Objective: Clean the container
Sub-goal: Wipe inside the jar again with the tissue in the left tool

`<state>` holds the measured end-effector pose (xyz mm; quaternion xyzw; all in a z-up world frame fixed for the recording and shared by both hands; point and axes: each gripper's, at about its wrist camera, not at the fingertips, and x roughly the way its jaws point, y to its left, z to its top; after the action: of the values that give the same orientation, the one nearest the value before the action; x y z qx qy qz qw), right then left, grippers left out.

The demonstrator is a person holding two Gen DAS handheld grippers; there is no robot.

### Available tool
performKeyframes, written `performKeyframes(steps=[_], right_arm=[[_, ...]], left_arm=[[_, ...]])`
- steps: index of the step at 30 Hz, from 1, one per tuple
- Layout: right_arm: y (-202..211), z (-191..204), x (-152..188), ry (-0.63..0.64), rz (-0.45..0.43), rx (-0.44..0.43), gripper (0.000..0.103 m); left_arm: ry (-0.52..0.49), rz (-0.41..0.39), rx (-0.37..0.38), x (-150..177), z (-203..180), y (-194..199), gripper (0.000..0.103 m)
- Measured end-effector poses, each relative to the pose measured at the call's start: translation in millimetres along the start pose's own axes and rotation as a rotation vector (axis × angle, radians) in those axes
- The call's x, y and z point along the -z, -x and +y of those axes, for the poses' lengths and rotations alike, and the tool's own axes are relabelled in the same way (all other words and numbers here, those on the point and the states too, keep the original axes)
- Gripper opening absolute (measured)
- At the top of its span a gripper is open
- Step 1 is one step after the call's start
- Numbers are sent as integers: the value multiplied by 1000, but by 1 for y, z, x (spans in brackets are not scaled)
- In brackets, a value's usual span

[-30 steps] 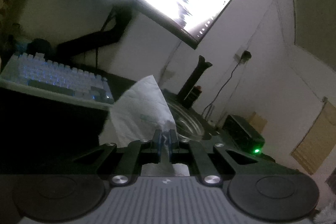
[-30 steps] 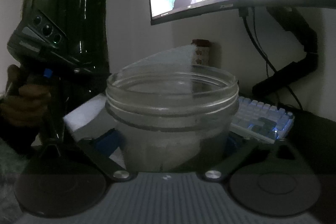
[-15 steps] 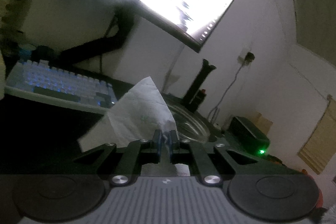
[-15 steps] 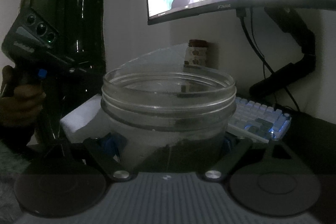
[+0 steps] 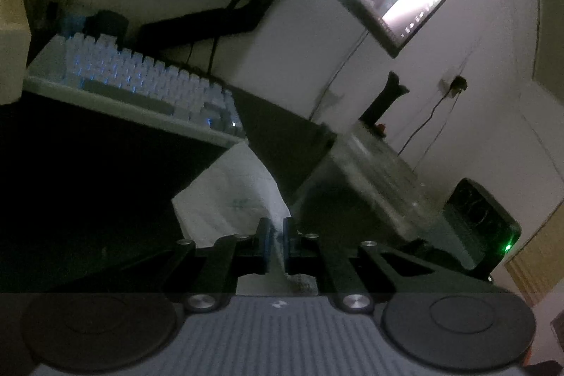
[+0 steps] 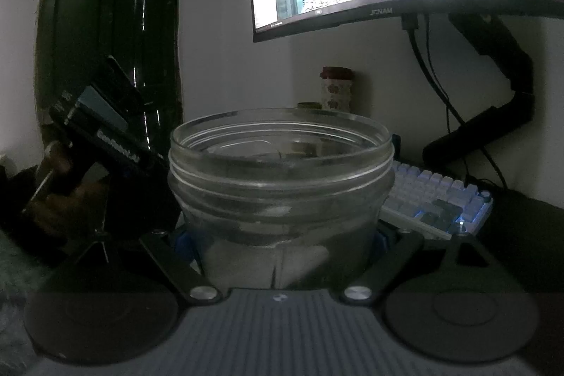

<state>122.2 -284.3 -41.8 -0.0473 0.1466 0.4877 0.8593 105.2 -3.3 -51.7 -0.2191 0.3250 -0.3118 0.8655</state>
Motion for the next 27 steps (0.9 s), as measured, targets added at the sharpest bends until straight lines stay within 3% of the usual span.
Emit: performKeyframes(steps=[8, 18, 24, 27], right_arm=[[-1, 2, 0, 0, 0, -3, 90], [1, -1, -1, -2, 0, -20, 91], [-2, -2, -1, 3, 15, -24, 91], [-1, -2, -2, 3, 14, -23, 91]], left_arm=[[119, 74, 32, 2, 28, -16, 4], [96, 20, 179, -6, 0, 19, 4], [-55, -60, -8, 2, -31, 26, 4], [-94, -60, -90, 3, -32, 20, 5]])
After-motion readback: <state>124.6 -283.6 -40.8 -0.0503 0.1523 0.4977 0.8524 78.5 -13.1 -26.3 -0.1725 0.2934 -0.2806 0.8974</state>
